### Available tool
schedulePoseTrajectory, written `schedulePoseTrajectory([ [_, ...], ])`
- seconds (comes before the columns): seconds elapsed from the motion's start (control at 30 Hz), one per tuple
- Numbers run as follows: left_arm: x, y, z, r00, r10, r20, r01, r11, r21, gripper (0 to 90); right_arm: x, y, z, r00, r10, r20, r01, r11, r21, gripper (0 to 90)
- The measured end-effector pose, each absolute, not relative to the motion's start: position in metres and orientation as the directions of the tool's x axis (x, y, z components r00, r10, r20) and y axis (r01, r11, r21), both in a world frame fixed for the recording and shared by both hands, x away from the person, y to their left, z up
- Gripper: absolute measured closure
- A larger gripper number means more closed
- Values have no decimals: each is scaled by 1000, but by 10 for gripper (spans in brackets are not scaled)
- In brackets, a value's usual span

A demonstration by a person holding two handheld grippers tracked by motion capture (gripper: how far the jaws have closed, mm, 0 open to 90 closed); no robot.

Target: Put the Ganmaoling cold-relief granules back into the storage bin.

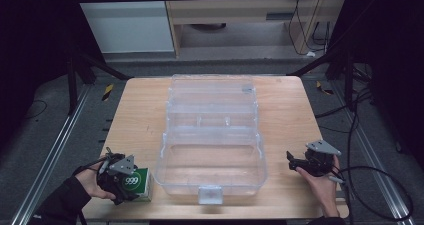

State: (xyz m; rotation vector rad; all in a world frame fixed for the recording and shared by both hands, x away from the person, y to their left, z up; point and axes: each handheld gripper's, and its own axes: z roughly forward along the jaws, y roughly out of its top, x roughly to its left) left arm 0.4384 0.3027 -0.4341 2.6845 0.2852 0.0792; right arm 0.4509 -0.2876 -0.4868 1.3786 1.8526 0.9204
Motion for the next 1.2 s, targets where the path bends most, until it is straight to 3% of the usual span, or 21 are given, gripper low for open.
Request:
schedulePoseTrajectory([
  [0.73,441,295,-437,981,194,4,178,-910,375,145,452,-287,-488,-259,963,-78,529,209,822,37],
  [0.93,438,291,-432,980,194,-33,193,-919,344,151,451,-287,-488,-258,963,-76,529,207,823,39],
  [1.2,434,292,-412,980,200,15,183,-919,348,150,451,-287,-488,-258,964,-72,530,203,823,38],
])
